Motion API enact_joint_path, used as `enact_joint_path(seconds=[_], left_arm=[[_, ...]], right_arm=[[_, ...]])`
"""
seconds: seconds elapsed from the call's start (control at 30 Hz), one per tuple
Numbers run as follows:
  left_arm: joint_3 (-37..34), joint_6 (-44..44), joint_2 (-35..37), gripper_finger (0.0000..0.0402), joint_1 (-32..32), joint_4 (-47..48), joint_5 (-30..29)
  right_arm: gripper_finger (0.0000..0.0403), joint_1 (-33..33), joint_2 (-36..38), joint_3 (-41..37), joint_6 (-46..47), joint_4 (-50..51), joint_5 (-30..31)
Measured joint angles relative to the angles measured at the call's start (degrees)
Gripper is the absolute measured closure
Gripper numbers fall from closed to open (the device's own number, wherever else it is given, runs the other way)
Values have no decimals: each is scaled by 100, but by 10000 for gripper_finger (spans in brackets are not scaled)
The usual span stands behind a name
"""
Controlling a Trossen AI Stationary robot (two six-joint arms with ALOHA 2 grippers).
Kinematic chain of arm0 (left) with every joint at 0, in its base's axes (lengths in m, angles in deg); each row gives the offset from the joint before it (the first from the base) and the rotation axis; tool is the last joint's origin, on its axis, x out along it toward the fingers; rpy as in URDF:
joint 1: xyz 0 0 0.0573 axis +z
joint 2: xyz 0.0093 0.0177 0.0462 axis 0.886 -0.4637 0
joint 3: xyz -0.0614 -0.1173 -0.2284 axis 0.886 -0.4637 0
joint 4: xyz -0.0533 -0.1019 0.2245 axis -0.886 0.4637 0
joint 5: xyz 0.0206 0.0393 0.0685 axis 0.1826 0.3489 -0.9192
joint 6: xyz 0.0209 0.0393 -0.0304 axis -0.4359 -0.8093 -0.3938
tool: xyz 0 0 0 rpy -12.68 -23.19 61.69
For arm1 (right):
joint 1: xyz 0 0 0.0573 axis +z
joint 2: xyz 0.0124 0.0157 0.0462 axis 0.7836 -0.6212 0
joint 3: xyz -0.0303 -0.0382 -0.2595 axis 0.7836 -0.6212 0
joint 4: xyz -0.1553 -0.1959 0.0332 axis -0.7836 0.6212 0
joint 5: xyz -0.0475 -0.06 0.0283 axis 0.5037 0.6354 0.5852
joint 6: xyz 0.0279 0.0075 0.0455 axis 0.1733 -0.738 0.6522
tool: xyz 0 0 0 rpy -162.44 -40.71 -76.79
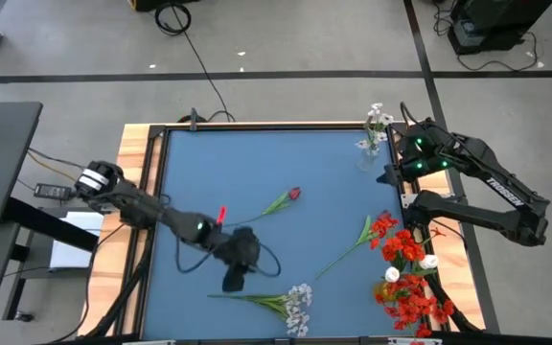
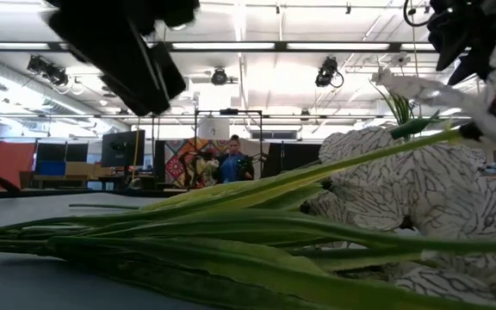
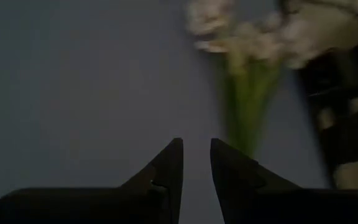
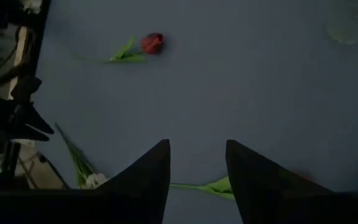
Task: Sort flowers into vase by color
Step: Put the white flowers into the transparent vase
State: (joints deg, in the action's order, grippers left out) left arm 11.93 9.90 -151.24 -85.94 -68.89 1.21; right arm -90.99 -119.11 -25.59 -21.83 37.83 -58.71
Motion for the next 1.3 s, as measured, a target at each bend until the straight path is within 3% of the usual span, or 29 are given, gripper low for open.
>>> enact_joint_path(seconds=[0.2, 0.37, 0.5, 0.67, 0.97, 1.03, 1.2, 1.3], left_arm=[[25, 215, -599, 260, -832, -811, -391], [139, 636, -1112, 192, -1003, -743, -632], [164, 618, -1478, 175, -1129, -763, -480], [199, 399, -1655, 212, -1196, -728, -458], [175, 839, -1676, 384, -1130, -732, -640], [165, 1078, -1615, 387, -1100, -874, -761], [148, 1307, -1182, 392, -908, -1458, -1814], [159, 1417, -827, 394, -599, -1715, -2143]], right_arm=[[240, 1, 18, 0, -635, 343, -42], [240, 1, 146, 0, -995, 616, 354], [240, 0, 297, -1, -1009, 681, 422], [240, 0, 495, -2, -971, 708, 333], [240, 0, 754, -2, -925, 779, 344], [240, 0, 789, -4, -856, 783, 466], [237, 0, 878, -5, -782, 783, 496], [228, 0, 919, -9, -785, 596, 326]])
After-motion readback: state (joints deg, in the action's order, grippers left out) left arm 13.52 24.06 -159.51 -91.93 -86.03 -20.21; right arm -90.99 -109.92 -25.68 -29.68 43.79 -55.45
